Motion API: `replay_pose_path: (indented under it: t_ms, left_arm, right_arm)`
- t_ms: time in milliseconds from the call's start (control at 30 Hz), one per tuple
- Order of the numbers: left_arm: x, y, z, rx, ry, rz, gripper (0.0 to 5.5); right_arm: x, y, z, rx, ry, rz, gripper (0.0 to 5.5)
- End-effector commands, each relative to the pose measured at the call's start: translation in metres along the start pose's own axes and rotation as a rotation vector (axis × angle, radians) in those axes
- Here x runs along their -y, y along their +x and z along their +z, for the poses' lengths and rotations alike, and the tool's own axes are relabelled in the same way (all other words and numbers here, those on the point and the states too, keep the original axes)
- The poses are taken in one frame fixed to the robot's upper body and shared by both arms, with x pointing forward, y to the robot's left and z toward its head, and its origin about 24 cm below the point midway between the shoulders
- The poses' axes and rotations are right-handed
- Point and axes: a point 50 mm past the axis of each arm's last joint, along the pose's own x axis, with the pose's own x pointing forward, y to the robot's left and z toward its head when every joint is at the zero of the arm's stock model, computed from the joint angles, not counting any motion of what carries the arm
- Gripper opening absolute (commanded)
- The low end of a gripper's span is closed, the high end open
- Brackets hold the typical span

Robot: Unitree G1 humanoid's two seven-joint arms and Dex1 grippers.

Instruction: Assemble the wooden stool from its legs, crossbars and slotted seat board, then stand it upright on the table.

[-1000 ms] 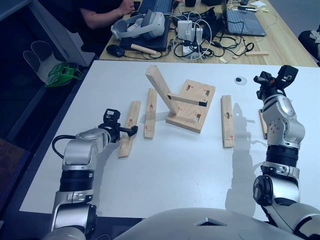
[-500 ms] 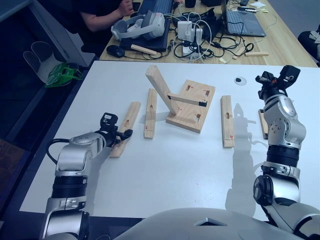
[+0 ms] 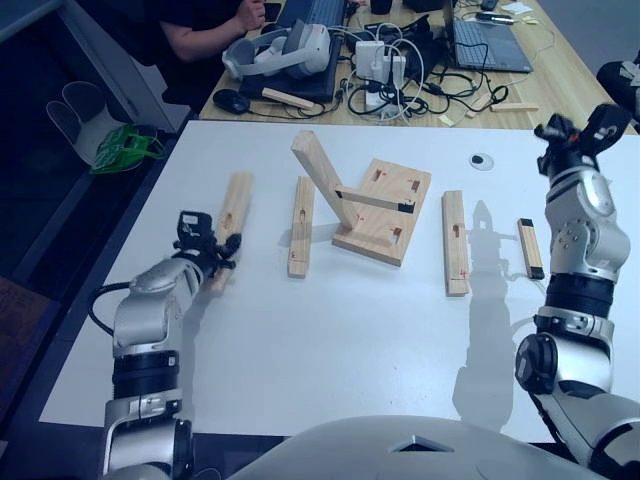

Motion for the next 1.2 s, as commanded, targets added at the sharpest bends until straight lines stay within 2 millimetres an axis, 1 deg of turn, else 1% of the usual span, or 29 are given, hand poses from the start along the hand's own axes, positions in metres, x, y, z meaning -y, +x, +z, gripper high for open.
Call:
replay_pose_path:
  t_ms: [33,67,100,133,200,267,333,400,433,500,533,667,833,1000,1167,1200]
  left_arm:
    - [-0.009,0.003,0.070,0.307,0.035,0.074,2.08]
    - [-0.010,0.001,0.089,0.390,0.048,0.085,2.08]
    - [-0.009,-0.002,0.115,0.497,0.084,0.090,2.08]
    - [-0.008,-0.006,0.136,0.584,0.117,0.086,2.08]
    - [0.000,-0.016,0.175,0.736,0.186,0.042,2.08]
    - [0.017,-0.024,0.206,0.858,0.307,-0.049,2.08]
    - [0.040,-0.032,0.223,0.957,0.444,-0.157,2.08]
    - [0.064,-0.037,0.225,1.015,0.543,-0.273,2.08]
    - [0.075,-0.038,0.221,1.028,0.588,-0.333,2.08]
    - [0.090,-0.038,0.211,1.034,0.653,-0.419,2.08]
    - [0.094,-0.038,0.207,1.034,0.668,-0.447,2.08]
    - [0.104,-0.041,0.200,1.048,0.687,-0.531,2.08]
    - [0.116,-0.045,0.189,1.041,0.727,-0.624,2.08]
    - [0.129,-0.050,0.180,1.039,0.747,-0.680,2.08]
    - [0.135,-0.052,0.178,1.048,0.762,-0.699,2.08]
    - [0.137,-0.052,0.178,1.050,0.761,-0.702,2.08]
  right_arm:
    - [-0.030,0.013,0.051,0.107,0.028,0.168,0.00]
    - [-0.041,0.013,0.060,0.114,0.045,0.237,0.00]
    - [-0.056,0.011,0.066,0.106,0.073,0.345,0.22]
    - [-0.068,0.007,0.071,0.094,0.101,0.445,0.35]
    - [-0.092,-0.006,0.075,0.064,0.157,0.655,0.66]
    - [-0.107,-0.020,0.075,0.027,0.242,0.813,1.04]
    - [-0.121,-0.033,0.076,0.006,0.335,0.942,1.41]
    - [-0.131,-0.041,0.076,-0.013,0.413,1.028,1.82]
    - [-0.135,-0.045,0.075,-0.026,0.441,1.060,1.95]
    - [-0.142,-0.053,0.072,-0.054,0.482,1.119,2.31]
    - [-0.144,-0.057,0.071,-0.067,0.500,1.146,2.41]
    - [-0.150,-0.066,0.070,-0.092,0.539,1.202,3.18]
    - [-0.154,-0.066,0.075,-0.070,0.565,1.193,4.10]
    - [-0.161,-0.065,0.078,-0.056,0.585,1.188,4.14]
    - [-0.160,-0.064,0.076,-0.069,0.592,1.172,3.12]
    - [-0.160,-0.063,0.075,-0.068,0.593,1.160,3.01]
